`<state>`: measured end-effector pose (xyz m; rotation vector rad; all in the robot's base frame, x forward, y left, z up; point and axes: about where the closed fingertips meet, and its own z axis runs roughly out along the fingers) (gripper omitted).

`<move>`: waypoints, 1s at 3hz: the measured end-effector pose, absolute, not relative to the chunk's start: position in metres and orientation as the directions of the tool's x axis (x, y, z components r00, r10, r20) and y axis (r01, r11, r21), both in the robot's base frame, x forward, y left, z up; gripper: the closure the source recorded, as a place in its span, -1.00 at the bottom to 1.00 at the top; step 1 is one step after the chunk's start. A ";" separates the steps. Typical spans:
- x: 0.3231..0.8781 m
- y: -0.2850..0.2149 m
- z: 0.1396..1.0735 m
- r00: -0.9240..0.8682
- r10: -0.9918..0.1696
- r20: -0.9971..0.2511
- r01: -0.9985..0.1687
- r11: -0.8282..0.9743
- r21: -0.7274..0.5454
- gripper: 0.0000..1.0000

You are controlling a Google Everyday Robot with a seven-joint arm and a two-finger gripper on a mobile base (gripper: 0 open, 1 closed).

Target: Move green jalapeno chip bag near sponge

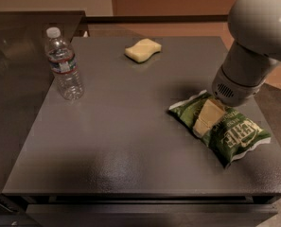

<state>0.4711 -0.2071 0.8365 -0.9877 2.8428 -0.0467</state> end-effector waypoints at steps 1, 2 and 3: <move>0.472 -0.207 0.835 -0.786 -0.609 -0.107 -0.606 0.793 -0.061 -0.19; 0.474 -0.205 0.841 -0.785 -0.607 -0.120 -0.605 0.794 -0.053 0.28; 0.481 -0.202 0.856 -0.764 -0.626 -0.154 -0.625 0.778 -0.066 0.74</move>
Offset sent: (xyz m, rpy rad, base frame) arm 0.0054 0.0042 0.0118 0.0381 0.0002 -0.0145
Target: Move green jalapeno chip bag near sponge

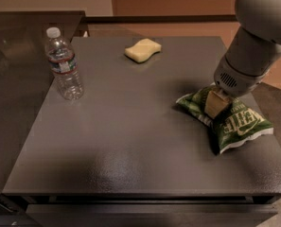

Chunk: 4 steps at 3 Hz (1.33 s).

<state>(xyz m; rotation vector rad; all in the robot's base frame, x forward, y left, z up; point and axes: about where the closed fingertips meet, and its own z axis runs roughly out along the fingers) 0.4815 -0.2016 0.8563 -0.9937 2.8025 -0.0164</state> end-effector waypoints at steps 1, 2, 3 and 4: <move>0.499 -0.200 0.878 -0.712 -0.669 -0.215 -0.667 0.739 -0.091 1.00; 0.523 -0.198 0.901 -0.633 -0.722 -0.281 -0.721 0.681 -0.125 1.00; 0.555 -0.195 0.921 -0.530 -0.773 -0.348 -0.774 0.609 -0.173 1.00; 0.589 -0.194 0.933 -0.442 -0.797 -0.412 -0.802 0.557 -0.216 1.00</move>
Offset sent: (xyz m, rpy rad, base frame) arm 0.0776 0.0069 0.0815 0.0784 -0.2475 0.2859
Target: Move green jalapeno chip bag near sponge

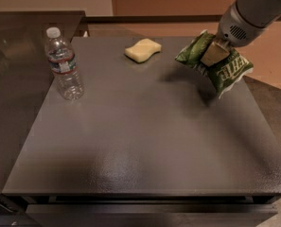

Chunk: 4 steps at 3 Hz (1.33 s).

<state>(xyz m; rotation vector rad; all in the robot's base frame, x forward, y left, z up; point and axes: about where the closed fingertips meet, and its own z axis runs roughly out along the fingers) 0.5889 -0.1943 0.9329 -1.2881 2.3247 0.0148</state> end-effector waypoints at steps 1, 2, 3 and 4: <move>0.625 -0.190 0.936 -0.379 -0.807 -0.453 -0.817 0.521 -0.245 1.00; 0.656 -0.186 0.928 -0.351 -0.814 -0.463 -0.821 0.506 -0.266 1.00; 0.683 -0.178 0.914 -0.333 -0.814 -0.476 -0.821 0.498 -0.278 1.00; 0.704 -0.165 0.904 -0.311 -0.808 -0.501 -0.826 0.491 -0.278 1.00</move>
Offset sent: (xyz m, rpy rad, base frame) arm 0.1065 0.0116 -0.0112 0.0236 -0.1182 0.0912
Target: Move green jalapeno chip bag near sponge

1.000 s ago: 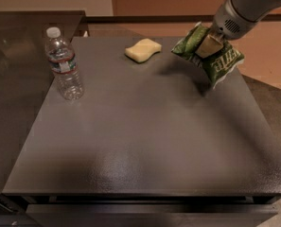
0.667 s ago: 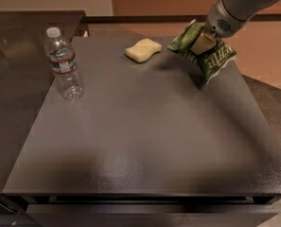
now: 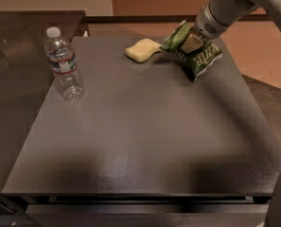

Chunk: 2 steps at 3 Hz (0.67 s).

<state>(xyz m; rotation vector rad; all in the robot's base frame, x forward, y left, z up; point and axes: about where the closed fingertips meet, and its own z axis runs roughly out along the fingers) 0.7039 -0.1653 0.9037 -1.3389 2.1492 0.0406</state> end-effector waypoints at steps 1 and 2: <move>0.718 -0.153 0.900 -0.295 -0.805 -0.515 -0.831 0.482 -0.278 0.71; 0.728 -0.141 0.898 -0.275 -0.806 -0.523 -0.841 0.466 -0.276 0.25</move>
Offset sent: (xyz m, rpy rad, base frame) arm 0.0357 0.0347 -0.0007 0.0351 -0.0253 0.0598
